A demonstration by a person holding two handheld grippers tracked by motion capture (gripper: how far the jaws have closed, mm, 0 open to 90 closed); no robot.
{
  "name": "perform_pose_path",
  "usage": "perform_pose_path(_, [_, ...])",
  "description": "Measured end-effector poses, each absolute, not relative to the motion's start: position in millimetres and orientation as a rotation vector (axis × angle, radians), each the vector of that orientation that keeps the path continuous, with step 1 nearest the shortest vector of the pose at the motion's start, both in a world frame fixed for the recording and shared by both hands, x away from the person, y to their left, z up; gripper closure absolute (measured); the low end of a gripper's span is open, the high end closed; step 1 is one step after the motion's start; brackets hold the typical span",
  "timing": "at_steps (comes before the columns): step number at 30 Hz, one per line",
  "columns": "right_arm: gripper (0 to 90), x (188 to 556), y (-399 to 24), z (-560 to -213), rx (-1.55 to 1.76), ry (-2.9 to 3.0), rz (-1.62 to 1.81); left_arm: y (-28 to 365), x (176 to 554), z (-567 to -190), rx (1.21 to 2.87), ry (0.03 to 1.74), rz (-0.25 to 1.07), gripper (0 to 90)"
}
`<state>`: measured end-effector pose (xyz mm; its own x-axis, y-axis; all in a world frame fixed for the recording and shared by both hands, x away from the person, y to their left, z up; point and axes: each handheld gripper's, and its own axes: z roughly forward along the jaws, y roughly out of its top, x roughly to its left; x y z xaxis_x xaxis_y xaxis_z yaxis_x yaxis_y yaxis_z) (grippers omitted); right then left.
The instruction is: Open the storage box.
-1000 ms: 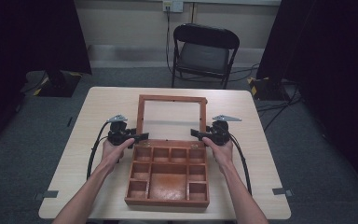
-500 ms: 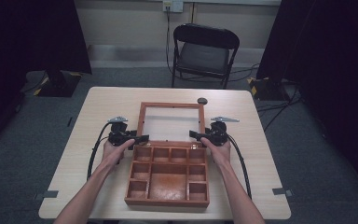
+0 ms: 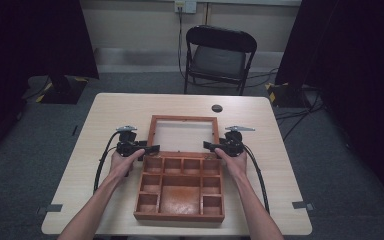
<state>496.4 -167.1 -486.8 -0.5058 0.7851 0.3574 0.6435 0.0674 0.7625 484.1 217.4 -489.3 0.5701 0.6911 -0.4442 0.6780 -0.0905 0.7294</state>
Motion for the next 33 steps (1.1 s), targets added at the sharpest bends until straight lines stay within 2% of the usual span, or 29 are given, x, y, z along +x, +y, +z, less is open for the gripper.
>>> perform_pose_path(8, [20.5, 498.0, -169.1, -490.3, 1.543, 2.195, 1.404, 219.9, 485.1, -493.9, 1.767, 1.157, -0.026, 26.7])
perform_pose_path(23, [21.4, 487.2, -178.1, -474.8, 1.478, 2.188, 1.412, 239.4, 470.9, -482.9, 1.795, 1.151, 0.088, 24.9])
perform_pose_path(33, [20.3, 453.9, -216.1, -460.3, 1.453, 2.158, 1.364, 275.9, 447.0, -481.3, 1.826, 1.191, 0.168, 21.8])
